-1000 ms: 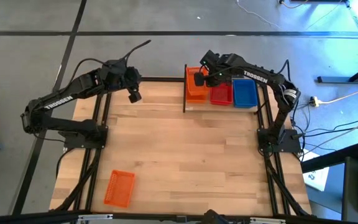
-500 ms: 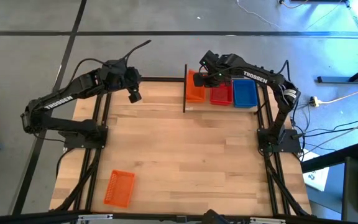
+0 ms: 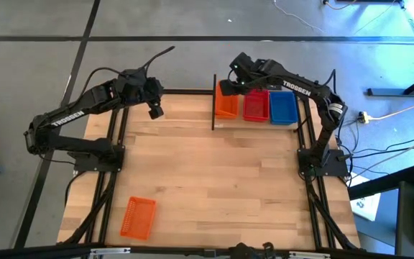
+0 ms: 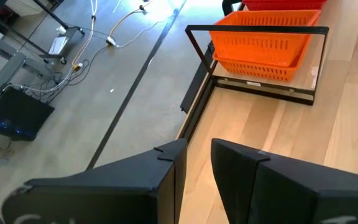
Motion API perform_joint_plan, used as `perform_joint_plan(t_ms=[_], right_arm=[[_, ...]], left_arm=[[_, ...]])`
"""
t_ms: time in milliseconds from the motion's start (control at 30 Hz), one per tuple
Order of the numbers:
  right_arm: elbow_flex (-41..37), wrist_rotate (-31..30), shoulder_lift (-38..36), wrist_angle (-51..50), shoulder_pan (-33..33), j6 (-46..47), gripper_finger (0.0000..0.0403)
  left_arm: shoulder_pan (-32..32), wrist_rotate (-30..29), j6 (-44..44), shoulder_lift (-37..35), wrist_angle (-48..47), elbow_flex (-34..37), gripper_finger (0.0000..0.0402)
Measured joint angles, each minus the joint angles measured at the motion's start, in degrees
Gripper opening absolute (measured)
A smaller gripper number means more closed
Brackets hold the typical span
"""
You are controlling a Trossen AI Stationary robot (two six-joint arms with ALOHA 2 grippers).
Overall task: Stack baskets on shelf by color
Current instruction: Stack the right orange basket on top of the stacked orange baskets on the shelf
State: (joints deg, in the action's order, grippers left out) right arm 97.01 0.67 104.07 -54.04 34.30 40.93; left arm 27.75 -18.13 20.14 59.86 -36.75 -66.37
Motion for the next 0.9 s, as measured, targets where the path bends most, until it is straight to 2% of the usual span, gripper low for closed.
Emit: perform_joint_plan(t_ms=[267,500,900], right_arm=[[-7.51,4.81,0.00,7.51,-0.06,0.18,0.0078],[-13.03,5.09,0.02,10.09,-0.06,0.31,0.0078],[-13.29,3.32,0.02,8.56,-0.06,0.10,0.0078]], left_arm=[[0.00,-0.01,-0.02,0.00,0.02,0.00,0.0066],[0.00,-0.02,-0.04,0.00,0.48,0.00,0.0066],[0.00,0.00,-0.11,0.02,0.48,0.00,0.0066]])
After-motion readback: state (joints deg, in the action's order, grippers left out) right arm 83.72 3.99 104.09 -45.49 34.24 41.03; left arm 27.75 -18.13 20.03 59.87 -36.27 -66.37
